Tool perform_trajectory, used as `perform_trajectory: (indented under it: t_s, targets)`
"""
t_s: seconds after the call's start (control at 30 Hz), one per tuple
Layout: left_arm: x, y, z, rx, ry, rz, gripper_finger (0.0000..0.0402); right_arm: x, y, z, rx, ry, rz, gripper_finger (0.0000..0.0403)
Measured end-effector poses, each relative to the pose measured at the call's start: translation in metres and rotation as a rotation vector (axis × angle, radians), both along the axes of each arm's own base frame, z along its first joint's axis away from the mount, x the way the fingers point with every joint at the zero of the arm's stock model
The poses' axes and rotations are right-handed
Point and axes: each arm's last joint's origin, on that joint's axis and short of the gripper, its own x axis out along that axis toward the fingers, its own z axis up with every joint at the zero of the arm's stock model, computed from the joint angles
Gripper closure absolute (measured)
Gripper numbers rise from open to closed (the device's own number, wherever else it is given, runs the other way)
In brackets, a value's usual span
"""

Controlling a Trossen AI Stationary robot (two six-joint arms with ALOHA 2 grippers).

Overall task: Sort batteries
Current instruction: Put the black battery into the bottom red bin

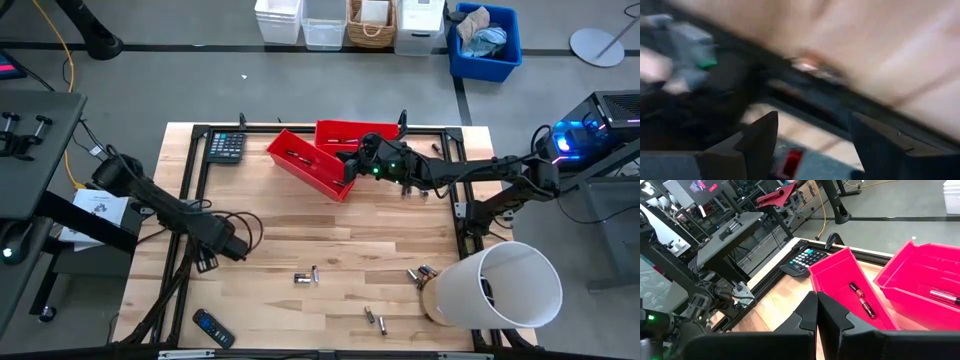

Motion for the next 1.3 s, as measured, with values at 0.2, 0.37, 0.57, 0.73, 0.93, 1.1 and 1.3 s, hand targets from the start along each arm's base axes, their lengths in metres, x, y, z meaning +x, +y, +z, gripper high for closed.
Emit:
perform_trajectory:
  t_s: [0.2,0.37,0.57,0.73,0.93,1.1,1.3]
  targets:
    - [0.009,-0.005,-0.009,-0.043,0.019,-0.044,0.0188,0.0,0.0,0.0,0.0,0.001,0.0,0.0402]
    - [0.027,-0.018,-0.026,-0.214,-0.07,-0.078,0.0204,0.0,0.0,0.0,0.003,0.0,0.007,0.0402]
    - [0.015,-0.009,-0.04,-0.062,0.101,-0.126,0.0244,0.0,0.001,0.0,0.004,0.0,0.01,0.0402]
    - [0.009,-0.005,-0.053,-0.087,0.182,-0.133,0.0371,0.0,0.001,0.0,0.003,0.0,0.011,0.0402]
    - [0.002,0.0,-0.069,-0.111,0.217,-0.153,0.0398,0.0,0.001,0.0,0.003,0.001,0.011,0.0402]
    - [-0.004,0.003,-0.076,-0.142,0.195,-0.11,0.04,0.0,0.001,0.0,0.003,0.001,0.012,0.0402]
    - [0.031,-0.003,-0.062,-0.137,0.043,-0.149,0.0401,0.0,0.0,0.0,0.001,0.003,0.005,0.0402]
